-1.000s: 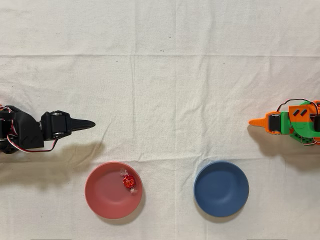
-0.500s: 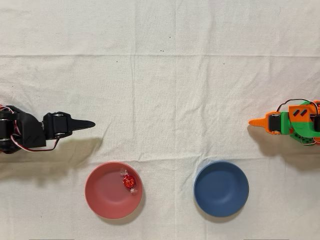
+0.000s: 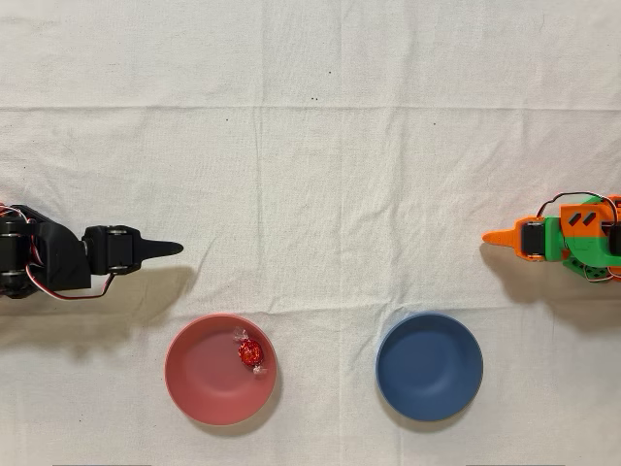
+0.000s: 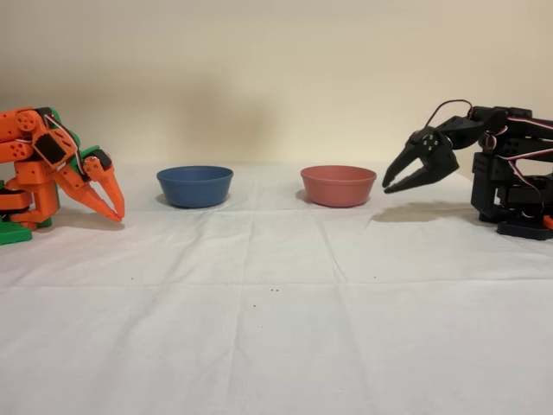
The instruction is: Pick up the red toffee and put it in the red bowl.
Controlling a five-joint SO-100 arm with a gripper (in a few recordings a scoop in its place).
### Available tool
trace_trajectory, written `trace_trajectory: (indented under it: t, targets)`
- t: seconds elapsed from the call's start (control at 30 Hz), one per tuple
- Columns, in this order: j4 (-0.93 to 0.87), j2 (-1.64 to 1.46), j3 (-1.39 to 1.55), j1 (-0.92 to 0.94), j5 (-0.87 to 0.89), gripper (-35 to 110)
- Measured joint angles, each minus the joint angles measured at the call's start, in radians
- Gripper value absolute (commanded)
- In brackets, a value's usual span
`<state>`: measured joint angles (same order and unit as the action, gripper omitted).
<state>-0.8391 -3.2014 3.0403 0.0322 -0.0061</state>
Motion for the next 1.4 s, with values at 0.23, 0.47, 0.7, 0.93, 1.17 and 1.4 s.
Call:
trace_trajectory:
  t: [0.23,0.47,0.7,0.93,1.17,1.4]
  targets:
    - [-0.029,0.000,0.000,-0.002,-0.041,1]
    - [-0.029,0.000,0.002,-0.009,0.002,1]
    - [-0.029,0.000,0.002,0.000,0.002,1]
    - [-0.029,0.000,0.002,0.000,0.094,1]
    - [-0.029,0.000,0.002,0.000,0.094,1]
    - [-0.029,0.000,0.002,0.000,0.094,1]
